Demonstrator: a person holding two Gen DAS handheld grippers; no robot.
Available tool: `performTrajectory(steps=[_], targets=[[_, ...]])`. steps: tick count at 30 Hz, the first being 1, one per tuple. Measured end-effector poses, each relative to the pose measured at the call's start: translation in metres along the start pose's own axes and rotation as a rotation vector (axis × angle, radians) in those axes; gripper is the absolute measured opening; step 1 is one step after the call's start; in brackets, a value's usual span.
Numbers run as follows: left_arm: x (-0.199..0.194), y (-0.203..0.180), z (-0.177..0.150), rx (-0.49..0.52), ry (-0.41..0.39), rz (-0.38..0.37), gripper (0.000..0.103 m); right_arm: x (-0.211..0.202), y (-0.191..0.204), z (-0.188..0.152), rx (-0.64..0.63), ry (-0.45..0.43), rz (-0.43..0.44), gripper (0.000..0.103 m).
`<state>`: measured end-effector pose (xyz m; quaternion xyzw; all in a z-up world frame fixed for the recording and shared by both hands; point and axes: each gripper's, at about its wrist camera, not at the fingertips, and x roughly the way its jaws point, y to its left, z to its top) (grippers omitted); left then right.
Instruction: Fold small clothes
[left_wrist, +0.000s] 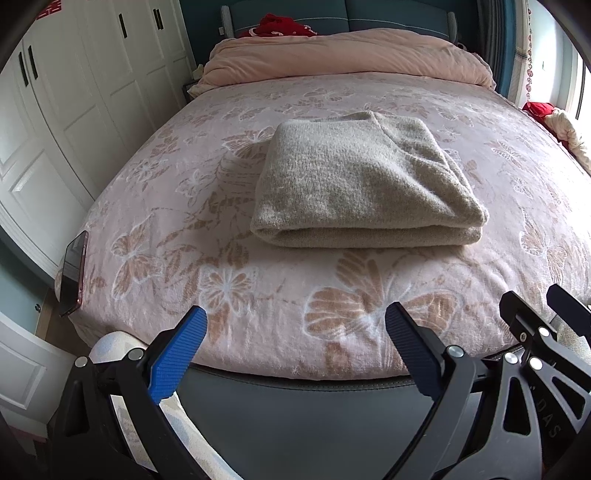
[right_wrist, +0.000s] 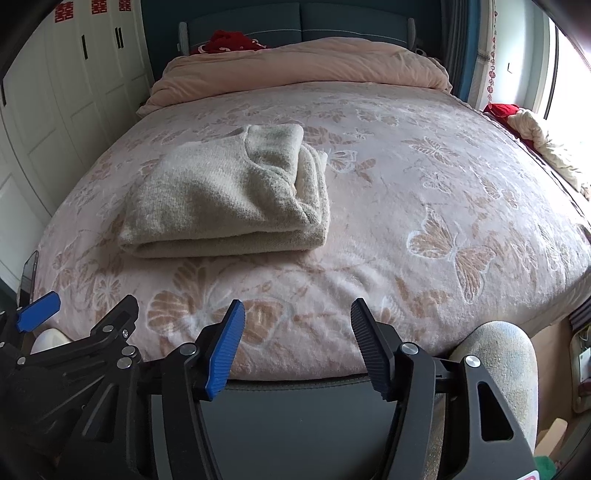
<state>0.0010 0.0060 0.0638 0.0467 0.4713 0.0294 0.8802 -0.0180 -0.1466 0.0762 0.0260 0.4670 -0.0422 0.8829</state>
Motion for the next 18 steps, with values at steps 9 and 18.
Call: performTrajectory(steps=[9,18], targets=[[-0.0003,0.0,-0.0011,-0.003,-0.002,0.007,0.095,0.0004,0.0011,-0.0012,-0.002,-0.001,-0.008,0.058],[0.0022,-0.0005,-0.0044,-0.009,0.01,0.003,0.095,0.0011,0.009,-0.0042,-0.001,-0.004,-0.03,0.056]])
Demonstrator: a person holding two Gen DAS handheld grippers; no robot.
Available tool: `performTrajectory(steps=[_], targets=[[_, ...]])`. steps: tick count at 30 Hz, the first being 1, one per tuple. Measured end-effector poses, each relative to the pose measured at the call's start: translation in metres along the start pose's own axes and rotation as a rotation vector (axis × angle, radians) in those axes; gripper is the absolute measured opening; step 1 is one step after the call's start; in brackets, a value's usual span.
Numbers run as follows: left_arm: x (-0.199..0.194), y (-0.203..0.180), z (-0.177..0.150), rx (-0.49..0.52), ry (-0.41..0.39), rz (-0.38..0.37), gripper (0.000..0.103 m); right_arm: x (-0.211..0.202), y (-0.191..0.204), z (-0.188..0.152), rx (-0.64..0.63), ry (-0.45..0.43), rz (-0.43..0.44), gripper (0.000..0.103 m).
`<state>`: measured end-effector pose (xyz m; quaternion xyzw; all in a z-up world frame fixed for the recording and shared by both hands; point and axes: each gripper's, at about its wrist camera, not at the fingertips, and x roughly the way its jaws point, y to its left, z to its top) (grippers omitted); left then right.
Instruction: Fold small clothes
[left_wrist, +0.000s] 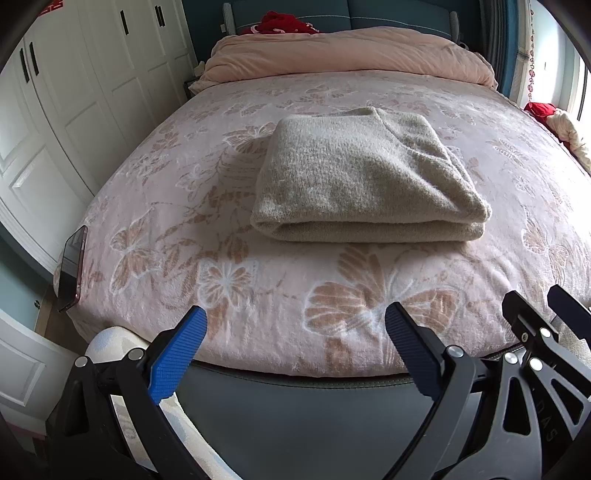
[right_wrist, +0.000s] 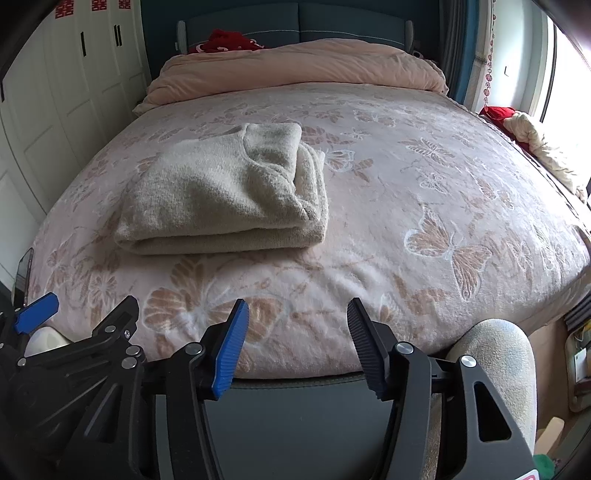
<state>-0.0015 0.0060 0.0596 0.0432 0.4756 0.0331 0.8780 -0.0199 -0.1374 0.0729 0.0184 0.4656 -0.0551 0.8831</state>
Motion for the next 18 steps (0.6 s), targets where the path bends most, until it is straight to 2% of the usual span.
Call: performTrajectory(steps=[18], targets=[[0.0007,0.0006,-0.0013,-0.002,-0.01,0.005,0.092,0.0023,0.0031,-0.002,0.001,0.002,-0.001,0.056]])
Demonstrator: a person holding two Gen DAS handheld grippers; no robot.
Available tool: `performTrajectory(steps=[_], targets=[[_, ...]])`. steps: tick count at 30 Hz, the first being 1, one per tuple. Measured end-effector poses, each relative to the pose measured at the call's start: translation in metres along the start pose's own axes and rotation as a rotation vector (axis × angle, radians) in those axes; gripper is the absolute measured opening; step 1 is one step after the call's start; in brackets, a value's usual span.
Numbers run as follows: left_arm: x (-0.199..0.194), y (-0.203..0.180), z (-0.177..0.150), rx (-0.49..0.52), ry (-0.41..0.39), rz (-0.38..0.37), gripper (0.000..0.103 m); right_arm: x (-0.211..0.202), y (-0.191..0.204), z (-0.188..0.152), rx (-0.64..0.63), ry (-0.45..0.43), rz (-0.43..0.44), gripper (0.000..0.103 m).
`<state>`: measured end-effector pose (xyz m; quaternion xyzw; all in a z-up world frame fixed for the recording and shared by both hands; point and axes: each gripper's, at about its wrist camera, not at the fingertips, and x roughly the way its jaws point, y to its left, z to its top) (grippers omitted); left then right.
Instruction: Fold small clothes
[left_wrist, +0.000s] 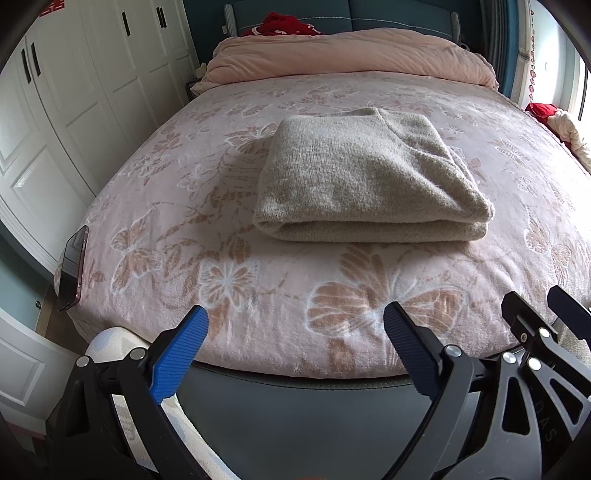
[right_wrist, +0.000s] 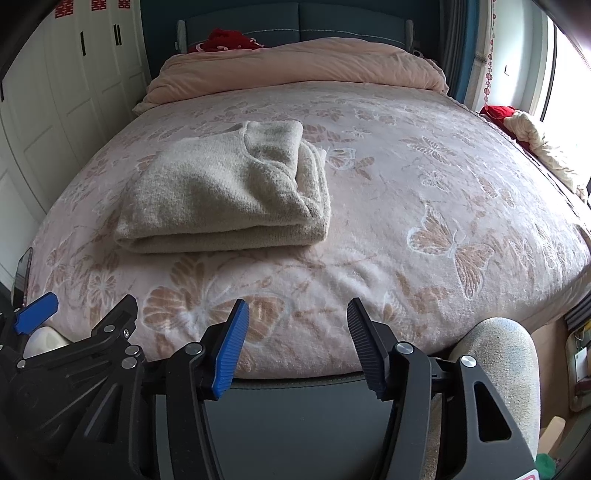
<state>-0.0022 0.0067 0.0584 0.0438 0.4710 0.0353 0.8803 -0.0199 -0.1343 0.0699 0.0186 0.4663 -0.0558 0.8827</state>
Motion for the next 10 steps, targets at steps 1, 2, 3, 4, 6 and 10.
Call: performTrajectory(steps=[1,2,3,4,6,10], targets=[[-0.0006,0.0007,0.0004,-0.004,-0.005,-0.002,0.091,0.0007,0.0006,-0.0004,-0.002,0.003,-0.001,0.056],[-0.001,0.0013,0.0007,-0.008,-0.007,0.0,0.091,0.0016,0.0008,-0.0008,-0.004,0.007,-0.001,0.056],[-0.0015,0.0012,0.0012,-0.011,-0.008,0.001,0.091,0.0023,0.0012,-0.0013,-0.004,0.011,0.0,0.056],[-0.0011,0.0015,0.0018,-0.014,-0.005,0.002,0.091,0.0031,0.0023,-0.0017,-0.008,0.014,-0.001,0.056],[-0.0009,0.0009,0.0019,-0.012,-0.004,0.008,0.091,0.003,0.0036,-0.0022,-0.013,0.013,-0.008,0.056],[-0.0011,0.0005,0.0017,-0.016,-0.003,0.007,0.091,0.0026,0.0047,-0.0024,-0.012,0.012,-0.008,0.056]])
